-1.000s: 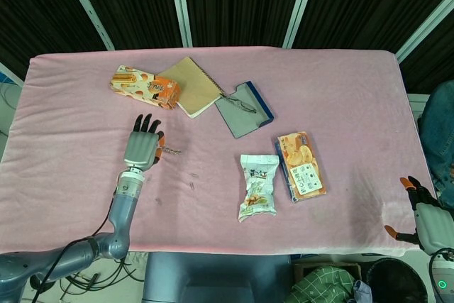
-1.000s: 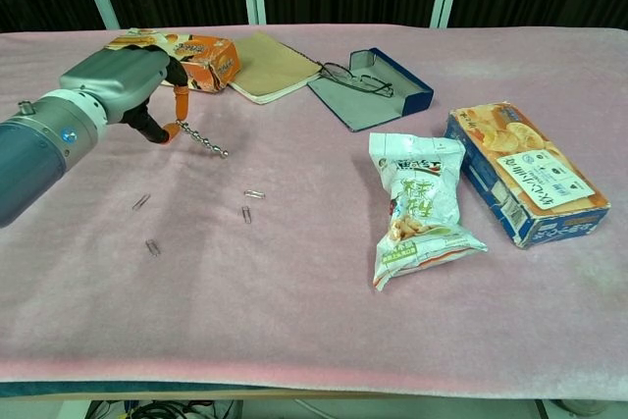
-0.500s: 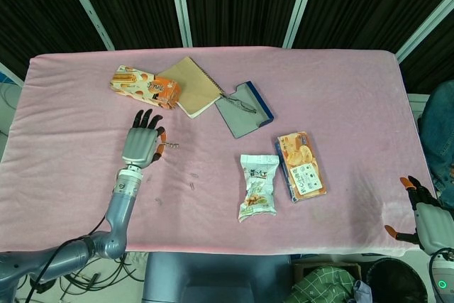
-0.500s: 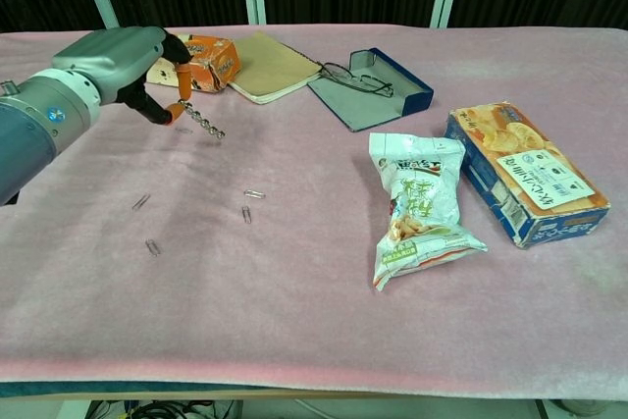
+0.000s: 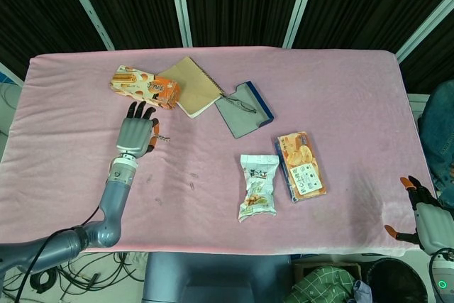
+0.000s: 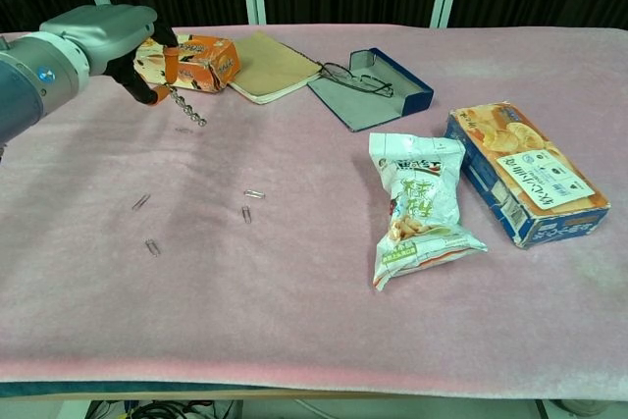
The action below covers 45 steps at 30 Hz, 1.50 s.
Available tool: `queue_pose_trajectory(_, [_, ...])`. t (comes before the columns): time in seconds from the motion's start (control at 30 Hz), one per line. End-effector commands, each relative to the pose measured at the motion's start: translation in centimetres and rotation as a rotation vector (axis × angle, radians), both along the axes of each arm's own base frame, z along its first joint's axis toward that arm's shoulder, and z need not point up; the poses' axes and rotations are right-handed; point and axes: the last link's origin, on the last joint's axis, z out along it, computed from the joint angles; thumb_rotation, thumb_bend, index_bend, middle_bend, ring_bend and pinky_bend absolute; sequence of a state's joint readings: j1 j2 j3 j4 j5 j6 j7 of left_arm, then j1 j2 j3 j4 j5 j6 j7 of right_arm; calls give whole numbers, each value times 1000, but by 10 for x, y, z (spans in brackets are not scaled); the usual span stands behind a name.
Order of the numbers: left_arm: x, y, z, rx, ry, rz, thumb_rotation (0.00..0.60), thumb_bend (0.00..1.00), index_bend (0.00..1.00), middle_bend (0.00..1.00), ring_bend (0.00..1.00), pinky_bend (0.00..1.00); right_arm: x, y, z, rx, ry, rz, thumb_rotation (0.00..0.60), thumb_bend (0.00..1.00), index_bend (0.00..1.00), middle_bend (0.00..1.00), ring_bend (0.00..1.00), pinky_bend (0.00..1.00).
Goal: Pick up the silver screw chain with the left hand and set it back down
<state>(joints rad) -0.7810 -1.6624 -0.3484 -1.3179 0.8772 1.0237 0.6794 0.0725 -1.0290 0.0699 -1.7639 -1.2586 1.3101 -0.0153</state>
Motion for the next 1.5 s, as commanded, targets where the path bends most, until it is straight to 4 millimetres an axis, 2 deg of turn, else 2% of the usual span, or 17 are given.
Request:
queue_pose_trajectory(0.03, [7,13,10,-30,49,26,600,458,577,184,0,0,0,0,0,1,1,0,600,87,0,0,65,177])
queue_pose_trajectory(0.63, [3,34,7,-62,67,116,600,462,577,184,0,0,0,0,0,-1,1,0,600,86,0,0,65,177])
queue_pose_trajectory(1.13, [-3,37,2,-70,80,131,600,462,577,184,0,0,0,0,0,-1,1,1,600,87,0,0,65,177])
queue_pose_trajectory(1.33, [8,34,12,-55,64,98,600,462,577,184,0,0,0,0,0,-2,0,0,600,86,0,0,65,177])
queue_pose_trajectory(1.5, [12,23,29,-55,93,81,600,462,576,184,0,0,0,0,0,1,0,1,600,87,0,0,65,177])
